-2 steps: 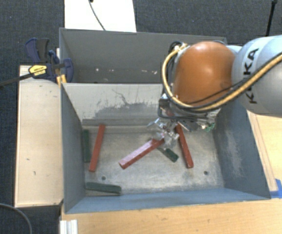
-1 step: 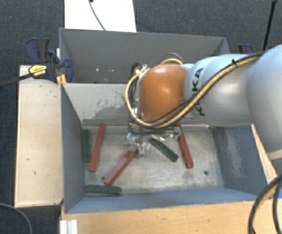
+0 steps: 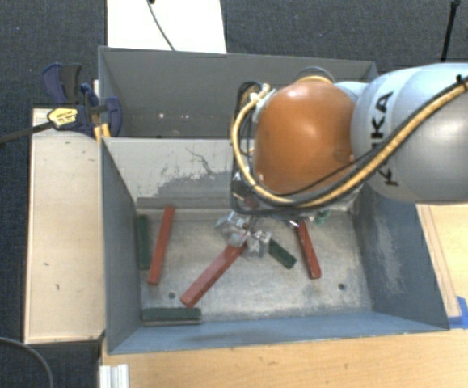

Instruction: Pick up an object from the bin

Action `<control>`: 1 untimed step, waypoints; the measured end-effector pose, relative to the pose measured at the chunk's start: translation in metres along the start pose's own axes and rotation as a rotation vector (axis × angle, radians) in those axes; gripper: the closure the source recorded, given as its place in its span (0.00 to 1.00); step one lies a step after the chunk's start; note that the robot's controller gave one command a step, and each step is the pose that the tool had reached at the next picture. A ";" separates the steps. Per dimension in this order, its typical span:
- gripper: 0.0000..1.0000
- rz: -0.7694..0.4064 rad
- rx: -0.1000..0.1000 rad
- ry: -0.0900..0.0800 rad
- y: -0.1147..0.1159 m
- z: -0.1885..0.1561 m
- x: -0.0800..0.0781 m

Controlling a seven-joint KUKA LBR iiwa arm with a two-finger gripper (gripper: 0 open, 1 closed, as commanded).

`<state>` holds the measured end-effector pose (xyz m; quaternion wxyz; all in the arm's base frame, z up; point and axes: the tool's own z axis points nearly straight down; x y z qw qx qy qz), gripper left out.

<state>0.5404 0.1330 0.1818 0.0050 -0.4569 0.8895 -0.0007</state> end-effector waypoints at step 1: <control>1.00 0.043 0.003 -0.001 -0.012 -0.100 0.022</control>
Offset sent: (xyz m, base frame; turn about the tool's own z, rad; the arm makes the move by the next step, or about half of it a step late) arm -0.0064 -0.0248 0.0945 0.0378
